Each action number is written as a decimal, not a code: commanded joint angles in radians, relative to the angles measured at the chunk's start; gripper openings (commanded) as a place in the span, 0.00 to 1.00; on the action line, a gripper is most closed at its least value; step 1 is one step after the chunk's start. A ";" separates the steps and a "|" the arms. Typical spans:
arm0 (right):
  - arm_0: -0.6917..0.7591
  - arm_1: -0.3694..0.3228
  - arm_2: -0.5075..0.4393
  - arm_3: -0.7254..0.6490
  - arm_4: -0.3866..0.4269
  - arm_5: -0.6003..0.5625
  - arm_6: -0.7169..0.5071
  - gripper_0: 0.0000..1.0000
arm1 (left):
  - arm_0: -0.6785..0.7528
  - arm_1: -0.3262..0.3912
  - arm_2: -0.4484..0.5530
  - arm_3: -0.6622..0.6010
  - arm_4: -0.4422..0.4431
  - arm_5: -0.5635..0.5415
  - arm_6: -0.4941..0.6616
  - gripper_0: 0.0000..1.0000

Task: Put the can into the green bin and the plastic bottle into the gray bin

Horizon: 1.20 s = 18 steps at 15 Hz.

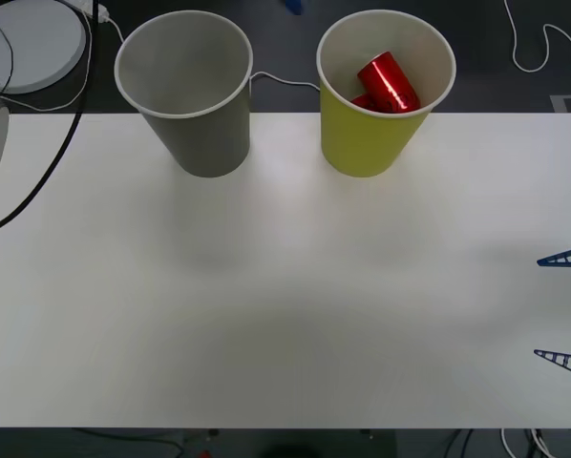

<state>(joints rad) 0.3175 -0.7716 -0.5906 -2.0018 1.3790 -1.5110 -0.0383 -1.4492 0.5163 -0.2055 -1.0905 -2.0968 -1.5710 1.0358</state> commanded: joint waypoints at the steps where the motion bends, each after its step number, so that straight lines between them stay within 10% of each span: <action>1: 0.000 0.000 0.000 0.000 0.000 0.000 0.000 1.00 | 0.044 0.079 0.000 0.000 0.067 0.000 -0.095 1.00; 12: 0.000 0.000 0.000 0.000 0.000 0.000 0.000 1.00 | 0.480 0.266 0.135 -0.634 0.224 0.000 -0.187 1.00; 18: 0.000 0.000 0.000 0.000 0.000 0.000 0.000 1.00 | 0.734 0.300 0.253 -0.767 0.360 0.000 -0.410 1.00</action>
<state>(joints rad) 0.3175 -0.7716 -0.5906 -2.0018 1.3790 -1.5110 -0.0383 -0.7391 0.8117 0.0387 -1.8464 -1.7505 -1.5710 0.6485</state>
